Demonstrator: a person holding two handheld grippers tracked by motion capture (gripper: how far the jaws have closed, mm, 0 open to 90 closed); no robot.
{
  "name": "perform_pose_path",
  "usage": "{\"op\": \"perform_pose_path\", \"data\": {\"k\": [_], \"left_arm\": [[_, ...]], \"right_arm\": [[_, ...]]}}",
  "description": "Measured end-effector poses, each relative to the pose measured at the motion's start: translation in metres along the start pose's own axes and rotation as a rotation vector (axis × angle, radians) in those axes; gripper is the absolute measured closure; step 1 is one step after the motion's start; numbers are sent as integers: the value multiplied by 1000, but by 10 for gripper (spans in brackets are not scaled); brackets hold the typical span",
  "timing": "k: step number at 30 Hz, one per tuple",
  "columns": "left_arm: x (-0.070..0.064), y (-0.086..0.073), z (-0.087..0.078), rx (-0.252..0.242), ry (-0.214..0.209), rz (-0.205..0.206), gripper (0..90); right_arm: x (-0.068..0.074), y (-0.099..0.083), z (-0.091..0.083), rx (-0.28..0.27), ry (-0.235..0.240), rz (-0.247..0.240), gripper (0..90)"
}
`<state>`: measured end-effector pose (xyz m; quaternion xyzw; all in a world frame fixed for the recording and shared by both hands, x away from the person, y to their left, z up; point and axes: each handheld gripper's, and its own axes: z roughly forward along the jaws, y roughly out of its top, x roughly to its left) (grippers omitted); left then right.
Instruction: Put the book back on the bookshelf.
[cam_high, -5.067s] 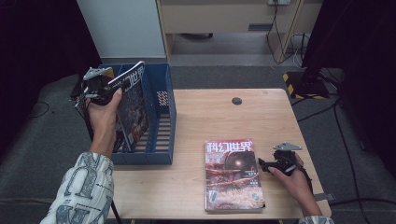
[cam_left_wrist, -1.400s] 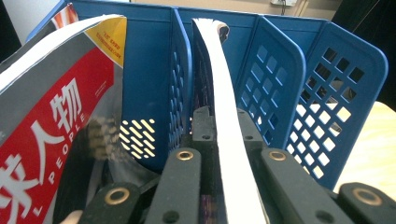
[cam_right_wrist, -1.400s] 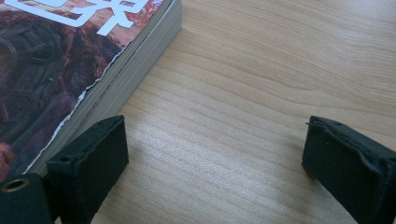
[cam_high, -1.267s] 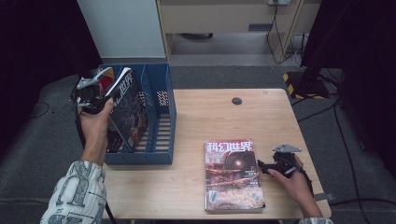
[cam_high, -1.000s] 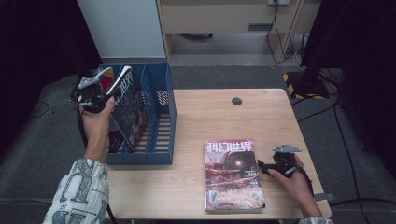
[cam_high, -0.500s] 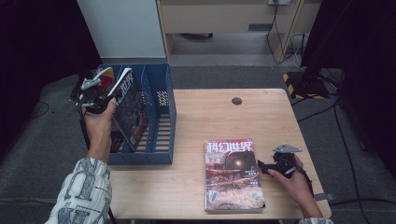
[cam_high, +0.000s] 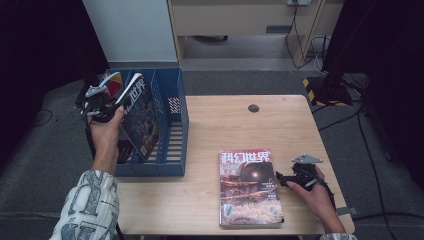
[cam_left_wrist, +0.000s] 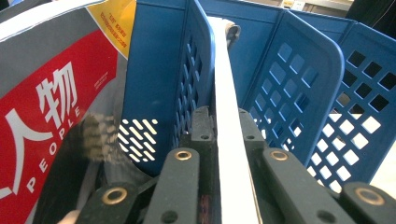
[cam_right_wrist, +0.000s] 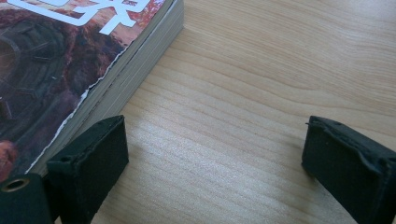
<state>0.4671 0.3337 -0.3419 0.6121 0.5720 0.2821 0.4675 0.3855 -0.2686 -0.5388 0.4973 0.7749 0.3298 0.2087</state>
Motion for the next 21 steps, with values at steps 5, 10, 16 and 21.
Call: {"op": "perform_pose_path", "data": {"k": [5, 10, 16, 21], "left_arm": [[1, 0, -2, -11, -5, -6, 755], [-1, -2, -7, -9, 2, 0, 659], [-6, -8, -13, 11, 12, 74, 549], [-6, -17, -17, 18, 11, 92, 484]], "right_arm": [[0, 0, 0, 0, 0, 0, 73], [0, 0, 0, 0, 0, 0, 72], [0, 0, 0, 0, 0, 0, 73], [0, 0, 0, 0, 0, -2, 72]]}}
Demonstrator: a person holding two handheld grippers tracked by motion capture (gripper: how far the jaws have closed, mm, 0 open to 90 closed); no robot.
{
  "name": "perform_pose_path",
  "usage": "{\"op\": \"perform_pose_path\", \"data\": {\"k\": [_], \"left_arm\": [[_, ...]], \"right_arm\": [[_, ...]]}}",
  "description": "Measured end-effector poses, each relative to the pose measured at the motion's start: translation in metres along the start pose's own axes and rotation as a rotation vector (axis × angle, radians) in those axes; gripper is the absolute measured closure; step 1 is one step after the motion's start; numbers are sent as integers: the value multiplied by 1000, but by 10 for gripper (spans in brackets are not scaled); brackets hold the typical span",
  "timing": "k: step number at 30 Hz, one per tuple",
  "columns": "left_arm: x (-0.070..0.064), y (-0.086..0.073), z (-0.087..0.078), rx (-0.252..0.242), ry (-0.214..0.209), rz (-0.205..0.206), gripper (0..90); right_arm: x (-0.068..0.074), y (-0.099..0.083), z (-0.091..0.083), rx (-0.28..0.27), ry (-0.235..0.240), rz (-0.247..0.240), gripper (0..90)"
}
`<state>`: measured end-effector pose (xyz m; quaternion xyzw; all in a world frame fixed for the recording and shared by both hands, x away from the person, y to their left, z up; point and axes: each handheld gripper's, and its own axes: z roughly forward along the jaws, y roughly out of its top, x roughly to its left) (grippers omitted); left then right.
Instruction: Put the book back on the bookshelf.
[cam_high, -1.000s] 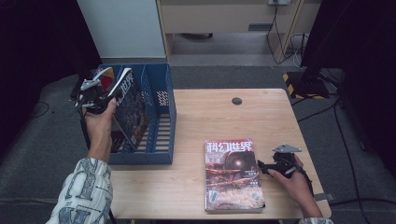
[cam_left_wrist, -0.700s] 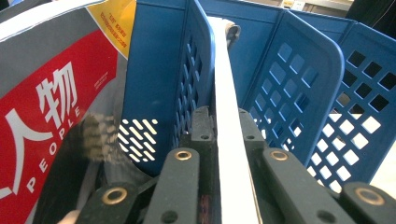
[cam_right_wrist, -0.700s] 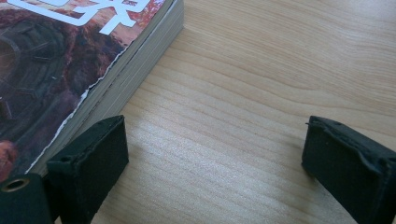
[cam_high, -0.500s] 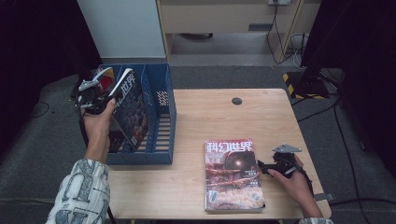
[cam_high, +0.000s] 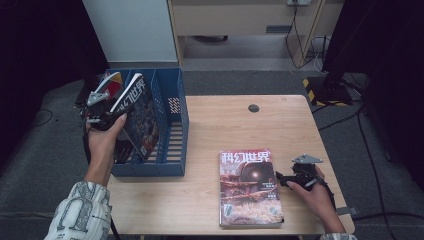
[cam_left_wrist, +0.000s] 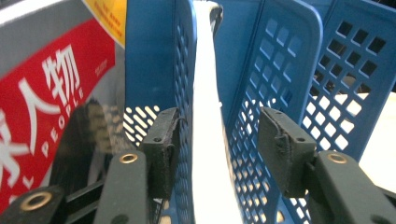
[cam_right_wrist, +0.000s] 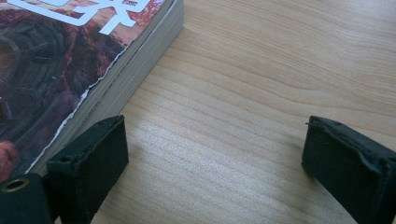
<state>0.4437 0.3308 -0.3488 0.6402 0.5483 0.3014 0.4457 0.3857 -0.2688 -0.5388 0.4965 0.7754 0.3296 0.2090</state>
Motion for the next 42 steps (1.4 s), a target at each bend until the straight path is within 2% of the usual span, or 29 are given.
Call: {"op": "perform_pose_path", "data": {"k": [4, 15, 27, 30, 32, 36, 42], "left_arm": [[1, -11, -3, 11, -1, 11, 446], [0, -35, -18, 27, -21, 30, 423], [-2, -59, -31, 65, -28, 88, 408], [-4, -67, -35, 68, -40, 88, 409], [-5, -74, -38, 74, -51, 89, 410], [-11, -82, -43, 76, -62, 118, 412], [-34, -87, -47, 86, -107, 200, 408]], "right_arm": [[0, 0, 0, 0, 1, 0, 72], [0, 0, 0, 2, 0, -1, 69], [1, 0, 0, 2, 0, 2, 66], [1, 0, 0, 2, -1, 1, 64], [1, 0, 0, 3, -1, 1, 65], [1, 0, 0, 3, -1, 1, 65], [1, 0, 0, 3, 0, 2, 64]]}}
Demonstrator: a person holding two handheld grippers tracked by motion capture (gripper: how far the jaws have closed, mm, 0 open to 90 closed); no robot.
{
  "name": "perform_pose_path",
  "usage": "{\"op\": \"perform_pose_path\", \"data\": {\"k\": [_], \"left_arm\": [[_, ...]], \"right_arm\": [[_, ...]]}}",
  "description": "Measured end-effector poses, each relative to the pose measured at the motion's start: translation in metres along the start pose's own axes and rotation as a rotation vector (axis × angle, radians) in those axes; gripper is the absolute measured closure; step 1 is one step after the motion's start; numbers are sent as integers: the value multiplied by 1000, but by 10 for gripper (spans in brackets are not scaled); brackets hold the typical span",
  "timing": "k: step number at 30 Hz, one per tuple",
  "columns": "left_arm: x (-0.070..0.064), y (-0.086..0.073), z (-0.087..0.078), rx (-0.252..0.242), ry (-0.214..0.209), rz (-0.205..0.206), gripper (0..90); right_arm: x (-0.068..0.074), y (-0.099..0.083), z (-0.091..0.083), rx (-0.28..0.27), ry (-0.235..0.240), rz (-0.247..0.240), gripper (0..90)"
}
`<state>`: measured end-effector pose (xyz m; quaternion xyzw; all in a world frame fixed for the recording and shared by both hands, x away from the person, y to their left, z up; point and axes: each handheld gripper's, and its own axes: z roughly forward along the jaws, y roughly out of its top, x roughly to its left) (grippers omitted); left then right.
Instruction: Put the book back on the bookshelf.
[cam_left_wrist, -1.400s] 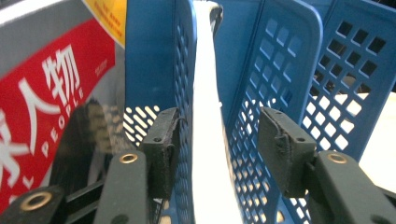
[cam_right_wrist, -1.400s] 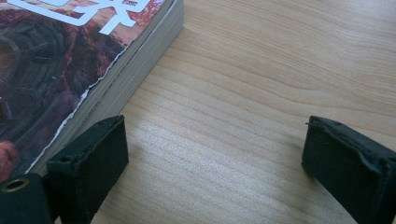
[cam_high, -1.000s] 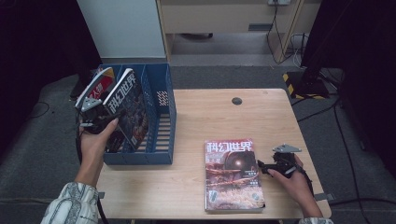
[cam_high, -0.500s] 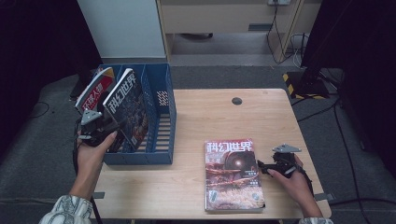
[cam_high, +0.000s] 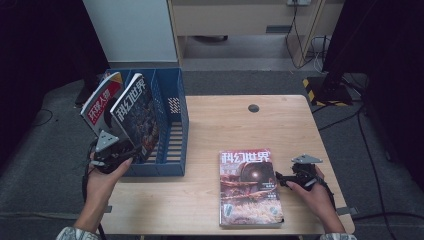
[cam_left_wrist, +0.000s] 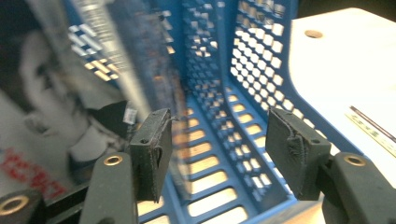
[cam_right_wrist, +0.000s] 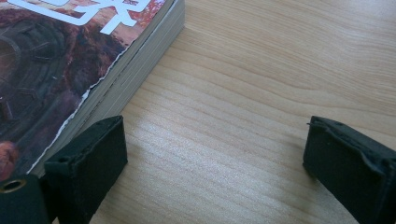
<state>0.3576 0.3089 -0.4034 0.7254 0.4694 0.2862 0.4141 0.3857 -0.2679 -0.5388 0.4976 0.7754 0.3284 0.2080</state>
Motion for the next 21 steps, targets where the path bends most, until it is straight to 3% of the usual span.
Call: {"op": "perform_pose_path", "data": {"k": [2, 13, 15, 21], "left_arm": [[-9, 2, 2, 2, -12, 28, 406], [-58, 15, 29, 21, -113, 83, 368], [-69, 17, 35, 22, -126, 105, 364], [-106, 20, 55, 49, -171, 179, 347]], "right_arm": [[0, 0, 0, 0, 0, -2, 65], [-1, 0, 0, 5, 16, -2, 60], [-3, 0, 0, -3, 19, -14, 81], [-8, 1, -7, 9, 30, 15, 179]]}}
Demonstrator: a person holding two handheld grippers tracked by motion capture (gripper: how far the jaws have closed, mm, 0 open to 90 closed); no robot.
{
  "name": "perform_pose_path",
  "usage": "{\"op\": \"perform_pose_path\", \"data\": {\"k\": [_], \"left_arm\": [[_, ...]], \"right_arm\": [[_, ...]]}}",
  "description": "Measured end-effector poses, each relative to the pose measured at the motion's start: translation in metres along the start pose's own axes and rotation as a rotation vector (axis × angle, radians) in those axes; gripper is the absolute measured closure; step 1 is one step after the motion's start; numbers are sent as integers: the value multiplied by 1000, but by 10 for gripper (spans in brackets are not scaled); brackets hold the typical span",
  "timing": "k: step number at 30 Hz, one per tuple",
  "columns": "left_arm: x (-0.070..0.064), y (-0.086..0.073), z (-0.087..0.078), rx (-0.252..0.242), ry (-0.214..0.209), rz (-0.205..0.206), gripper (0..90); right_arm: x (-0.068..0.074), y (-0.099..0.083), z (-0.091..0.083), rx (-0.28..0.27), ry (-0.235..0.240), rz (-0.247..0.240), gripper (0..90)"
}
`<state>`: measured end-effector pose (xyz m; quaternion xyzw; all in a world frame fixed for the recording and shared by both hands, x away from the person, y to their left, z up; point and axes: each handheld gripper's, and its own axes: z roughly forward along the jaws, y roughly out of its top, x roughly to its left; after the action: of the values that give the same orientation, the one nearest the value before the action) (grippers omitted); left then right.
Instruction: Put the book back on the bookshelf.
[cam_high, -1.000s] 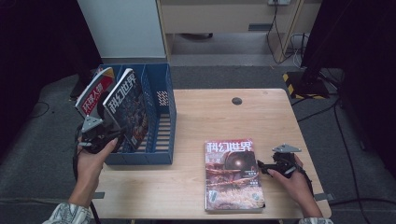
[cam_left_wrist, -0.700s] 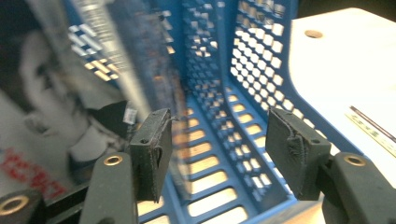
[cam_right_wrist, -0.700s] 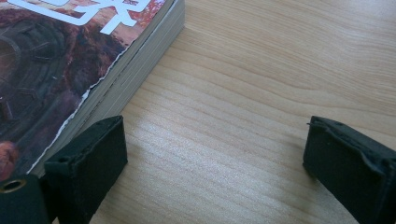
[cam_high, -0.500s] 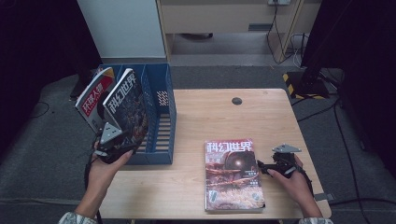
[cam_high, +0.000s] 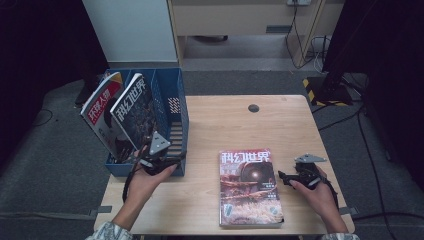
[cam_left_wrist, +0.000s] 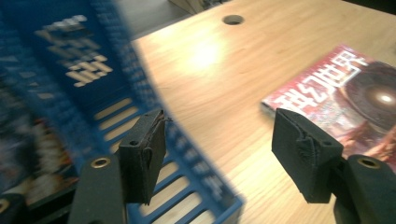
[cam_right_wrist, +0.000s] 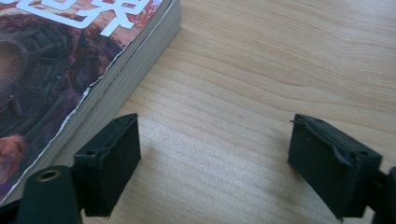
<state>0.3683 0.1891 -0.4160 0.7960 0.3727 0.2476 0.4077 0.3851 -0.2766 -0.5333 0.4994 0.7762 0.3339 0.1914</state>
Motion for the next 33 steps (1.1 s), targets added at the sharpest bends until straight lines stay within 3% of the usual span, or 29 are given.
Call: {"op": "perform_pose_path", "data": {"k": [2, 4, 8, 14, 17, 20, 23, 26, 33], "left_arm": [[-4, 1, 4, 2, -6, 4, 342], [-18, 2, 17, 19, -35, 26, 336], [-40, 2, 37, 28, -84, 32, 327], [-63, 5, 64, 40, -136, 1, 325], [-77, 5, 75, 47, -160, 6, 314], [-87, -1, 84, 60, -167, 25, 306], [-89, -7, 88, 63, -180, -17, 300], [-91, -13, 88, 64, -183, -38, 298], [-99, -24, 93, 114, -208, -38, 264]], "right_arm": [[-1, 0, -1, 1, 0, -5, 185], [-1, 1, -4, -9, -9, -21, 205], [3, 3, -14, -48, -22, -30, 254], [10, 5, -25, -81, -36, -60, 290], [14, 5, -35, -99, -41, -74, 272], [20, 3, -46, -128, -65, -63, 195], [25, 3, -52, -163, -76, -53, 181], [32, 7, -49, -182, -32, -52, 234], [49, 10, -32, -136, 74, -94, 306]]}}
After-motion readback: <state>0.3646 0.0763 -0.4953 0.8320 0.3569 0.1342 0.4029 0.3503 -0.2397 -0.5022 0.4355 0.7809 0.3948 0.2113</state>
